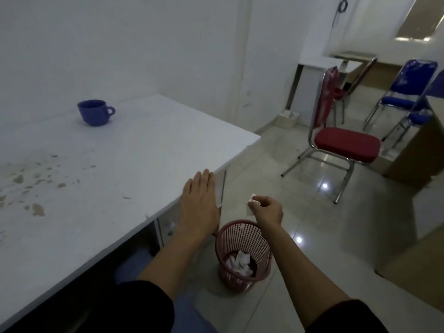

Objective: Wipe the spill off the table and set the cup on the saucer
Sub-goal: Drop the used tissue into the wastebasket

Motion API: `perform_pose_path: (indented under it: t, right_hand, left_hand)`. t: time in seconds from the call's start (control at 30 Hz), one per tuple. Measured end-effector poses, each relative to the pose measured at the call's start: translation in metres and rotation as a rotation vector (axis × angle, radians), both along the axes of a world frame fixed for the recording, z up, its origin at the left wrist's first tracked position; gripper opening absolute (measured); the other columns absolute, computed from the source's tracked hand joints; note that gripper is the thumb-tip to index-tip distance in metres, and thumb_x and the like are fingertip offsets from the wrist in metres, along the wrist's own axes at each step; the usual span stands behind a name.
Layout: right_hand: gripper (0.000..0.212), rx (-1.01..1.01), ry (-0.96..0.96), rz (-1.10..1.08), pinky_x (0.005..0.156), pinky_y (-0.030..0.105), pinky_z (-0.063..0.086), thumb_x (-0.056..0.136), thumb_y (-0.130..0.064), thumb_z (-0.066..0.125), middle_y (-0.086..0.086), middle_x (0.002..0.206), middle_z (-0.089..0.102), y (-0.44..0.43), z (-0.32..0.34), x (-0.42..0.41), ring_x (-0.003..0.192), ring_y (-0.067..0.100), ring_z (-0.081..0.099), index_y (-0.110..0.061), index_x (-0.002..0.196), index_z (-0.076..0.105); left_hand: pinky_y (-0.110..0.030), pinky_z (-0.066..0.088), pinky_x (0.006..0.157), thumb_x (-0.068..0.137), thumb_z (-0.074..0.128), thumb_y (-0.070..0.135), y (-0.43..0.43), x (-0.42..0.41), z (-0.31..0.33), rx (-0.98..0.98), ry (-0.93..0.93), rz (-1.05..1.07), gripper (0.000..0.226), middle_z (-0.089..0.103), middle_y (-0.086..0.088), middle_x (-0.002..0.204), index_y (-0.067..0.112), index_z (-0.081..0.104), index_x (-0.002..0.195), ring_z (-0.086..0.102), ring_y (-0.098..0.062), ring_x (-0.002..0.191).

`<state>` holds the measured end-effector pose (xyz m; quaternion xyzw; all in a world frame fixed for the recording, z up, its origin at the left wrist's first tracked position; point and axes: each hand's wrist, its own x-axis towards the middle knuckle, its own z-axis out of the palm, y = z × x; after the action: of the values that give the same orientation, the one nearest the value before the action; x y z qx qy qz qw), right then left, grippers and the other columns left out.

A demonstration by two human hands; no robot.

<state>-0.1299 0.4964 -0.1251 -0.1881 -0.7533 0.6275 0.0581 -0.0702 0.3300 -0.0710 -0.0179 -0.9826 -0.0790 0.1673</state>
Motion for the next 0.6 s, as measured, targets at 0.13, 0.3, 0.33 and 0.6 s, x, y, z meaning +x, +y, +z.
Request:
perform_pose_path:
  t: [0.13,0.3,0.33,0.6]
  right_hand:
    - [0.027,0.167,-0.038,0.039,0.096,0.034,0.052,0.082,-0.007,0.068,0.011,0.113,0.071,0.002,-0.024,0.000,0.104,0.024,0.066,-0.008,0.110,0.071]
    - [0.037,0.317,-0.102,0.090,0.102,0.039,0.048,0.085,-0.006,0.065,0.016,0.128,0.061,0.005,-0.042,-0.003,0.117,0.029,0.059,-0.007,0.122,0.064]
    - [0.036,0.327,-0.105,0.090,0.101,0.038,0.048,0.086,-0.007,0.065,0.016,0.128,0.061,0.005,-0.045,-0.003,0.117,0.029,0.059,-0.007,0.122,0.064]
    - [0.020,0.234,-0.046,0.095,0.080,0.024,0.051,0.090,-0.010,0.060,0.007,0.106,0.073,-0.009,-0.035,-0.006,0.088,0.013,0.063,-0.010,0.105,0.072]
  left_hand:
    - [-0.041,0.006,0.119,0.087,0.051,0.029,0.001,-0.001,-0.004,-0.031,0.022,0.024,0.077,0.014,-0.014,0.158,0.005,0.011,0.149,0.012,-0.029,0.145]
    - [-0.042,0.010,0.120,0.086,0.053,0.026,0.001,-0.004,-0.007,-0.071,0.022,0.047,0.078,0.015,-0.014,0.158,0.006,0.012,0.149,0.013,-0.029,0.146]
    - [-0.042,0.010,0.120,0.086,0.054,0.024,0.001,-0.005,-0.008,-0.078,0.027,0.054,0.078,0.016,-0.013,0.158,0.006,0.012,0.149,0.014,-0.028,0.146]
    - [-0.042,0.010,0.120,0.086,0.054,0.020,0.002,-0.008,-0.011,-0.059,0.044,0.076,0.077,0.016,-0.012,0.158,0.008,0.011,0.149,0.013,-0.028,0.146]
